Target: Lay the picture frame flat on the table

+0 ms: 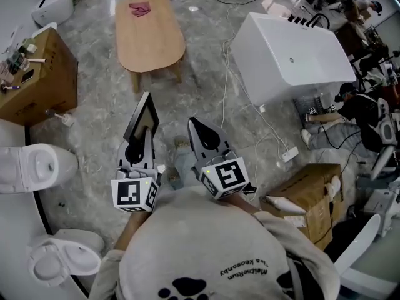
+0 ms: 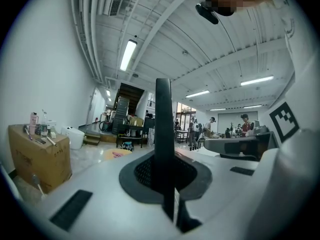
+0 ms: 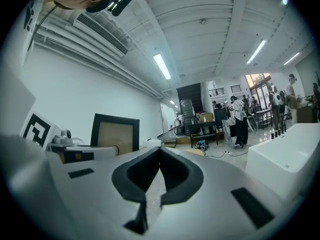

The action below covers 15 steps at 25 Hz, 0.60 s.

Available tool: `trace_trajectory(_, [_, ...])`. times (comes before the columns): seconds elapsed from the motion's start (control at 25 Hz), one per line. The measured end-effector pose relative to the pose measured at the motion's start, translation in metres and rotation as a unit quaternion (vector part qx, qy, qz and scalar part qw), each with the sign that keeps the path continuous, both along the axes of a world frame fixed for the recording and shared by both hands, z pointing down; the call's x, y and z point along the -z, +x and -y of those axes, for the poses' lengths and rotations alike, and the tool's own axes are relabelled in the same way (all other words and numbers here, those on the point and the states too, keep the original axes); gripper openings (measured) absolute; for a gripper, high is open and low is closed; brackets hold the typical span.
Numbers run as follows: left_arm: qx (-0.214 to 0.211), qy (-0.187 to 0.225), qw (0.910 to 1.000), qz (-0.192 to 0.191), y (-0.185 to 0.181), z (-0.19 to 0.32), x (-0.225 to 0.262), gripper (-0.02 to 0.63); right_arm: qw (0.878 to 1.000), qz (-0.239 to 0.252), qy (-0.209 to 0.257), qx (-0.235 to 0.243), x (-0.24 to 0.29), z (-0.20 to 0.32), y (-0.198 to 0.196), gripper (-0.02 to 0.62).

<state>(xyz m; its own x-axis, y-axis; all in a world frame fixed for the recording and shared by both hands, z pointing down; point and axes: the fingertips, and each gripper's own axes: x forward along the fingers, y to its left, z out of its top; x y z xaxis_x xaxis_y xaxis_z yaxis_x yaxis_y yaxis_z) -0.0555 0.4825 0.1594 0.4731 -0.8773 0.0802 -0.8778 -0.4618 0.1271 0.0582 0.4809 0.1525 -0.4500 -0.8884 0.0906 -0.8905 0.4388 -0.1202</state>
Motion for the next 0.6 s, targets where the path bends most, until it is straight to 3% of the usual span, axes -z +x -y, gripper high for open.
trace_trajectory(0.6, [0.051, 0.01, 0.9987, -0.002, 0.001, 0.107, 0.004, 0.017, 0.998, 0.005, 0.01, 0.062, 0.006, 0.129, -0.004, 0.009])
